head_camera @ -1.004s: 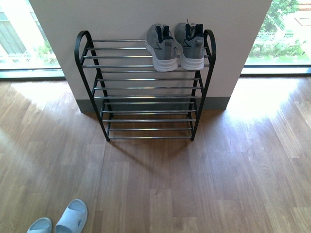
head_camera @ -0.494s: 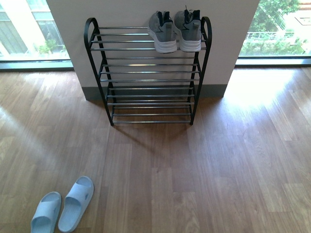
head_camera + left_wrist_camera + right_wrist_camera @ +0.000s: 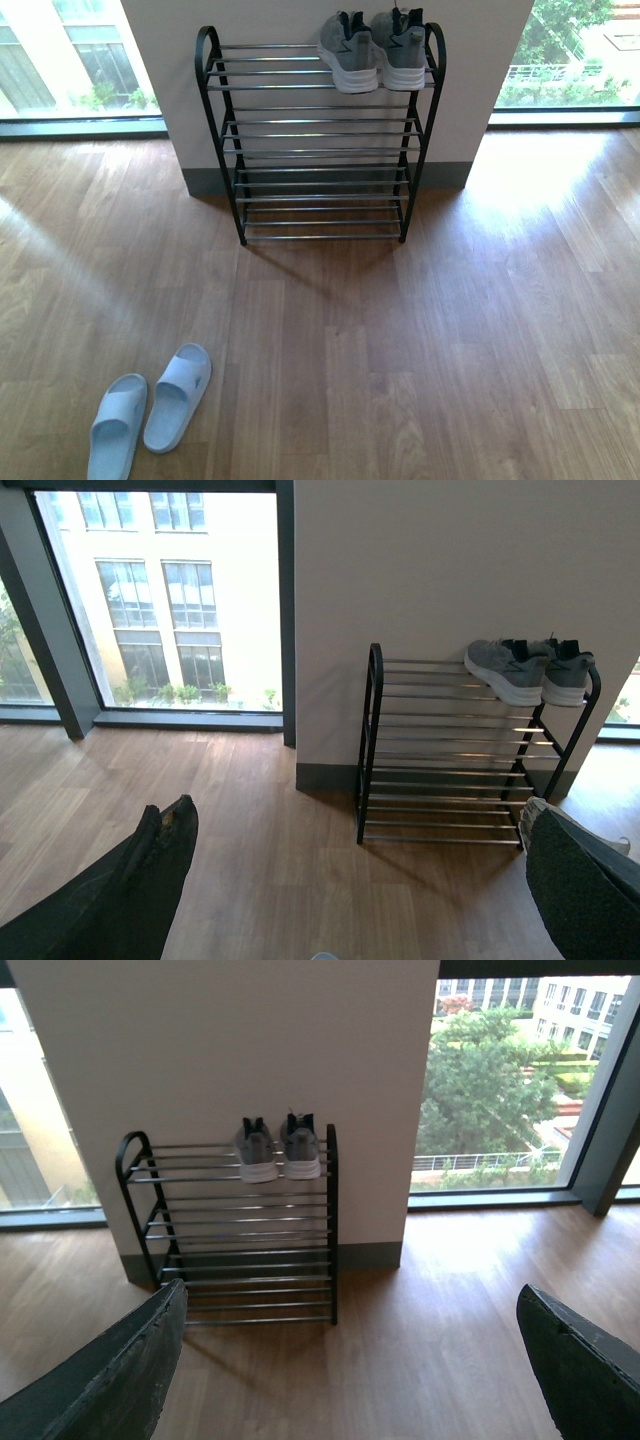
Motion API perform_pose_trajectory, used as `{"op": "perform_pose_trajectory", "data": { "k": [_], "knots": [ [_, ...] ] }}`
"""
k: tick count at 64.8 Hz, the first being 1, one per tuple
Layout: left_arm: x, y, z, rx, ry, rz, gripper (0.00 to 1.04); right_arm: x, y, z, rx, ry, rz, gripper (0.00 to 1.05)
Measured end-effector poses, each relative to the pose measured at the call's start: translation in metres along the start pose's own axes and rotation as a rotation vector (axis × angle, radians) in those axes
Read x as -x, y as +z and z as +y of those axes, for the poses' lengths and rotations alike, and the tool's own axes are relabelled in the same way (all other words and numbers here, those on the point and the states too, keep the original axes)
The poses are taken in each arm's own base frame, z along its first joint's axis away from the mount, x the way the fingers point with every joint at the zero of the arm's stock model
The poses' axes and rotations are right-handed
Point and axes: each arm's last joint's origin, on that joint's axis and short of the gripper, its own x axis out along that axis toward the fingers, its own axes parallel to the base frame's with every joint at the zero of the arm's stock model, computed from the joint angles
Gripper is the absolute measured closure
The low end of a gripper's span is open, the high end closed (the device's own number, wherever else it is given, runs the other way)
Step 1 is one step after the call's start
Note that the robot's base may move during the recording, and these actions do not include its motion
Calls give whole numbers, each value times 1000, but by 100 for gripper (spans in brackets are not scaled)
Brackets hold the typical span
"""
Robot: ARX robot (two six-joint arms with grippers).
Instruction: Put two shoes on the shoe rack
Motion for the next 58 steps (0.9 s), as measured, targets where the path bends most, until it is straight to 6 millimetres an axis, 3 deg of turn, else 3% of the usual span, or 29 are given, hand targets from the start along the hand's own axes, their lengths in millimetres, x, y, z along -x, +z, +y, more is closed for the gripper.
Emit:
{"op": "perform_pose_trajectory", "data": {
  "k": [58],
  "knots": [
    [0,0,0,-2,0,0,9,0,0,0,0,1,0,9]
  ]
}}
